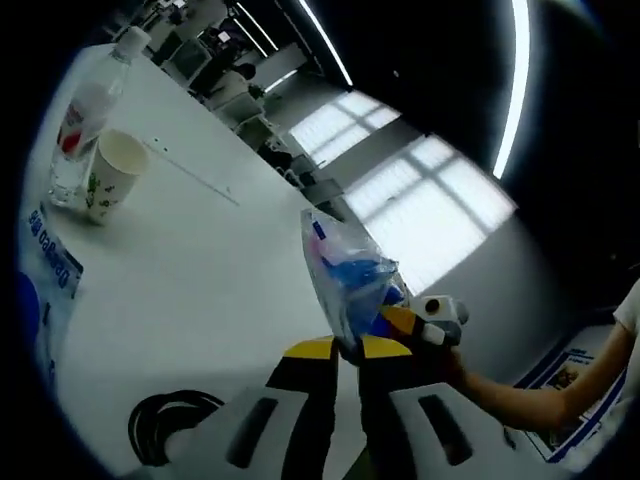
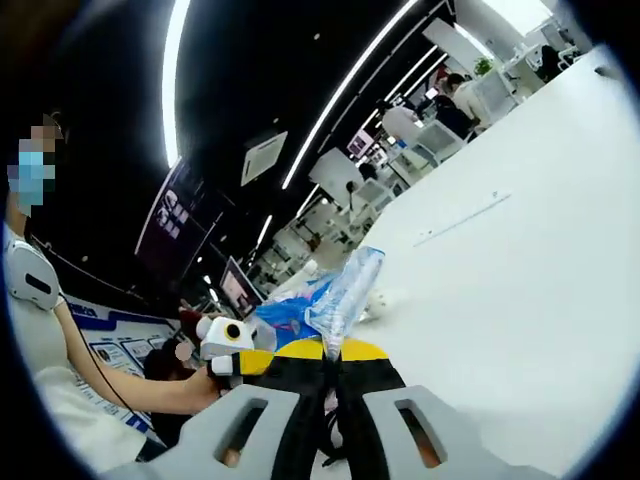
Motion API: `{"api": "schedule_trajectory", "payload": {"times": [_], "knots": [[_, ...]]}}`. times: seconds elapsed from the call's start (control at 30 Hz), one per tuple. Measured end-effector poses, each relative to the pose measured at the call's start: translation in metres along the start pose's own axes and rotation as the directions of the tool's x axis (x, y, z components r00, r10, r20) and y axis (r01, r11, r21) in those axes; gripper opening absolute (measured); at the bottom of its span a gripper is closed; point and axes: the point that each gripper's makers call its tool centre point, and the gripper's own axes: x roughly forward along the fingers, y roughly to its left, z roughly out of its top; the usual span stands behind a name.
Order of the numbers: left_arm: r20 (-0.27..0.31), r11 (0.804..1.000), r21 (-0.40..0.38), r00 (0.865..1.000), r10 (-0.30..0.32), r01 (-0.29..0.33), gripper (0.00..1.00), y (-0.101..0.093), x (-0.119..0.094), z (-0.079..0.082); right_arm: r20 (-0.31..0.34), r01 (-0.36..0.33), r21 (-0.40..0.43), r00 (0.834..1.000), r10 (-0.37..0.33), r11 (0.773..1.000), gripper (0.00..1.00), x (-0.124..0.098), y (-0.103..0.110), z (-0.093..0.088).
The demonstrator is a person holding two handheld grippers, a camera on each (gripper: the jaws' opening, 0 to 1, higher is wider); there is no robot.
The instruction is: Arrange the tabletop items into an orderly group along one side of the table until the central work area is clear of visible clutter.
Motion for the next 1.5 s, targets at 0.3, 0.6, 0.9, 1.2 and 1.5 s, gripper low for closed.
{"api": "schedule_trajectory", "payload": {"times": [0.3, 0.6, 0.9, 1.2, 1.5], "knots": [[0.063, 0.998, 0.013, 0.996, 0.063, -0.064, 0.00, 0.016, 0.038, 0.010, -0.035, 0.131, -0.142, 0.990, -0.137, 0.981, 0.05, -0.008, -0.039, 0.013], [0.105, 0.996, -0.001, 0.990, 0.093, -0.094, 0.00, 0.024, 0.094, 0.028, 0.014, 0.208, -0.155, 0.978, -0.208, 0.966, 0.22, -0.026, -0.073, 0.042], [0.126, 0.990, -0.080, 0.984, 0.129, -0.119, 0.00, 0.040, 0.144, 0.023, 0.082, 0.319, -0.098, 0.947, -0.311, 0.943, 0.03, -0.045, -0.123, 0.072], [0.026, 0.985, -0.035, 0.985, 0.168, -0.167, 0.00, 0.069, 0.195, 0.019, 0.085, 0.430, -0.128, 0.903, -0.422, 0.894, 0.00, -0.053, -0.172, 0.075], [-0.073, 0.961, 0.025, 0.958, 0.276, -0.275, 0.00, 0.102, 0.220, -0.004, 0.055, 0.493, -0.055, 0.870, -0.490, 0.868, 0.00, -0.054, -0.220, 0.060]]}}
